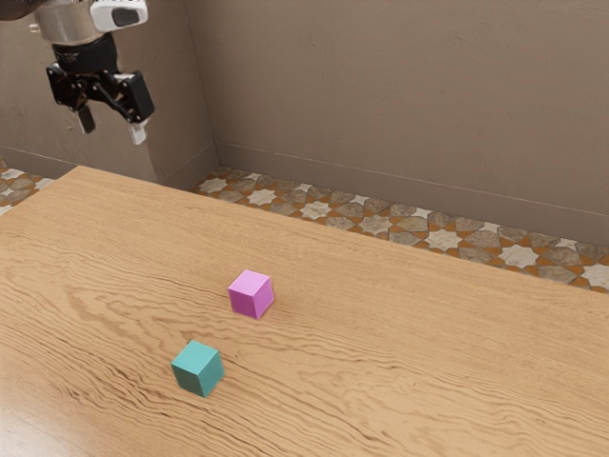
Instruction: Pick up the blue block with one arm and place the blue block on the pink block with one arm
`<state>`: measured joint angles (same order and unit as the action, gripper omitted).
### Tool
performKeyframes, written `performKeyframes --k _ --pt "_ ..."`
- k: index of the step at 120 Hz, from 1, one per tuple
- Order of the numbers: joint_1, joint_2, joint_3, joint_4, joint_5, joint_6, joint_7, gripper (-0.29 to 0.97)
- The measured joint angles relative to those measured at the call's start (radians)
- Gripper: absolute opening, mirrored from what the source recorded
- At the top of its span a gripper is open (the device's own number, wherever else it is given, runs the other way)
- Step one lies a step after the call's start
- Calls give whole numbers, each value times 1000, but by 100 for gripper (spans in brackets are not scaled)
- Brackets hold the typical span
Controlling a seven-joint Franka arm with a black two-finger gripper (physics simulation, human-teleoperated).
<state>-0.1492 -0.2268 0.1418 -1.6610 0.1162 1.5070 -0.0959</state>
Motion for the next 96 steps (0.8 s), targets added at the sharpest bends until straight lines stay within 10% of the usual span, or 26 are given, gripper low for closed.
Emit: performKeyframes --k 42,96 --pt "5 9 19 -115 10 42 -84 68" --pt "9 85 1 -616 -198 578 -157 68"
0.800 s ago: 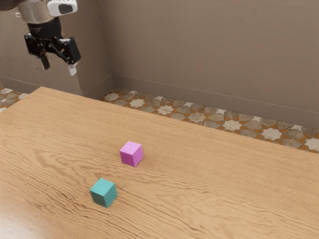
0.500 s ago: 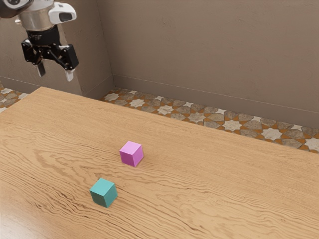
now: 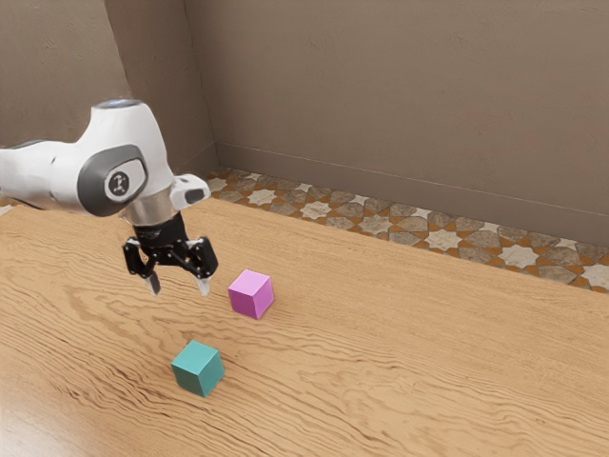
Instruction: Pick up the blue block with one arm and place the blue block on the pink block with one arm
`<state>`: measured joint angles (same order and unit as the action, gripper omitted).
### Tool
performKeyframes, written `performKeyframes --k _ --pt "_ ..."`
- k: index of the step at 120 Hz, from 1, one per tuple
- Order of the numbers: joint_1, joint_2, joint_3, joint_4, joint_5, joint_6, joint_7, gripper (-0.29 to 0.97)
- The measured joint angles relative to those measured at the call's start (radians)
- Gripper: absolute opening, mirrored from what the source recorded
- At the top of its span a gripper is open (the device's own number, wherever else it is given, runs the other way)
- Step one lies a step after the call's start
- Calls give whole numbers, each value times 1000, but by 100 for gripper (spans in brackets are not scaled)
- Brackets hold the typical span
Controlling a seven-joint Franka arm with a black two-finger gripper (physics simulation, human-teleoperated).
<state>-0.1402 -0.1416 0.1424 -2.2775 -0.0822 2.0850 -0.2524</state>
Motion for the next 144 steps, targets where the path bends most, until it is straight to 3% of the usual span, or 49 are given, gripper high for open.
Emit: performKeyframes --k 61,102,144 --pt "-1 23 -53 -211 -28 206 182 68" --pt "-1 29 -61 -278 -19 353 330 68" --pt "-7 20 -61 -308 -43 411 397 68"
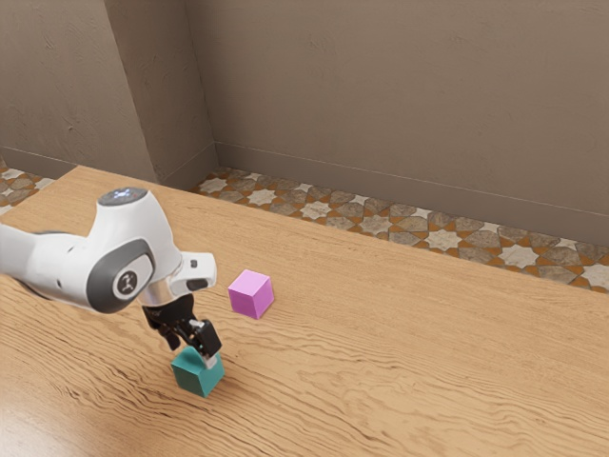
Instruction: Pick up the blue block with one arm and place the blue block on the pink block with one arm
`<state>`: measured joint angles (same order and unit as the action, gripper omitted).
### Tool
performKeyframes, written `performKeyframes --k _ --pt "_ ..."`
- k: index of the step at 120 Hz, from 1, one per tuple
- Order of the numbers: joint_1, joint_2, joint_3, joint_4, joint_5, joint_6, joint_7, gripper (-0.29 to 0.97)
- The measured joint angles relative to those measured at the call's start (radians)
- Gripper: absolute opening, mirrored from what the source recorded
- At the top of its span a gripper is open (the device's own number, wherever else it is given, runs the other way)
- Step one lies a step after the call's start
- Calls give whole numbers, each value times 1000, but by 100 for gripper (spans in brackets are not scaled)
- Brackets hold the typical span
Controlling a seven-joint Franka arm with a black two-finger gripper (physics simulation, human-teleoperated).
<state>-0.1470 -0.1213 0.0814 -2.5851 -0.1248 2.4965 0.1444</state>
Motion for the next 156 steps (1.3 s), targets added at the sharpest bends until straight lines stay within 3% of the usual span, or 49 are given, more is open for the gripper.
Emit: performKeyframes --k 38,98,118,136,156 --pt "-1 51 0 -20 -48 42 32 68" --pt "2 133 0 3 -52 83 59 68" --pt "12 130 -9 6 -44 92 54 46" --pt "12 128 -5 21 -23 96 43 36" --pt "19 177 -3 249 109 57 31 36"
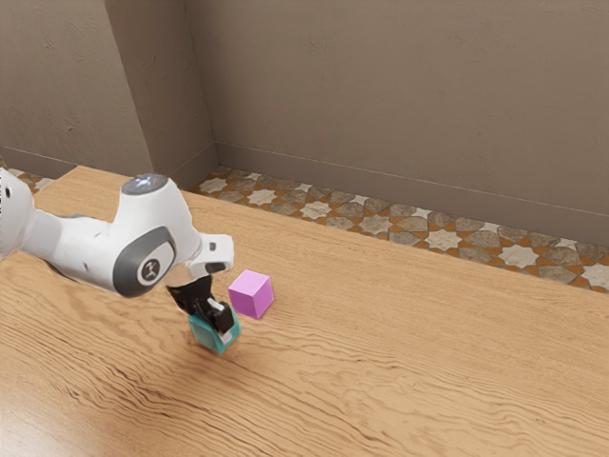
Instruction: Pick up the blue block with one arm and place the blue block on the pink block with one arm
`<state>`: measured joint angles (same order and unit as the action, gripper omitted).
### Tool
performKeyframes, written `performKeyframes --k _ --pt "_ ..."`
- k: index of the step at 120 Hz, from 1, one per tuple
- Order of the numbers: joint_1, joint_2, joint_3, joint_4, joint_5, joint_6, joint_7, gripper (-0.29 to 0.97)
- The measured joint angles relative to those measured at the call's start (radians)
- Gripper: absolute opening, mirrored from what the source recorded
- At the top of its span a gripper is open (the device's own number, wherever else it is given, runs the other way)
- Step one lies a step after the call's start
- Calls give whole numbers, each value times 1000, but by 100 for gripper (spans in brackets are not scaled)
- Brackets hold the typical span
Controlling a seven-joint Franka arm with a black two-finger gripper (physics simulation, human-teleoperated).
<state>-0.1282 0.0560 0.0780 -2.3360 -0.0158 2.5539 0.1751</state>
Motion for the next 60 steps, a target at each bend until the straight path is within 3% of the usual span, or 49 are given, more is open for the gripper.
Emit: performKeyframes --k 19,36,60 --pt "69 187 -4 308 45 -99 -2 38" --pt "82 280 -9 424 51 -147 1 39" --pt "82 330 -12 487 47 -178 4 39"
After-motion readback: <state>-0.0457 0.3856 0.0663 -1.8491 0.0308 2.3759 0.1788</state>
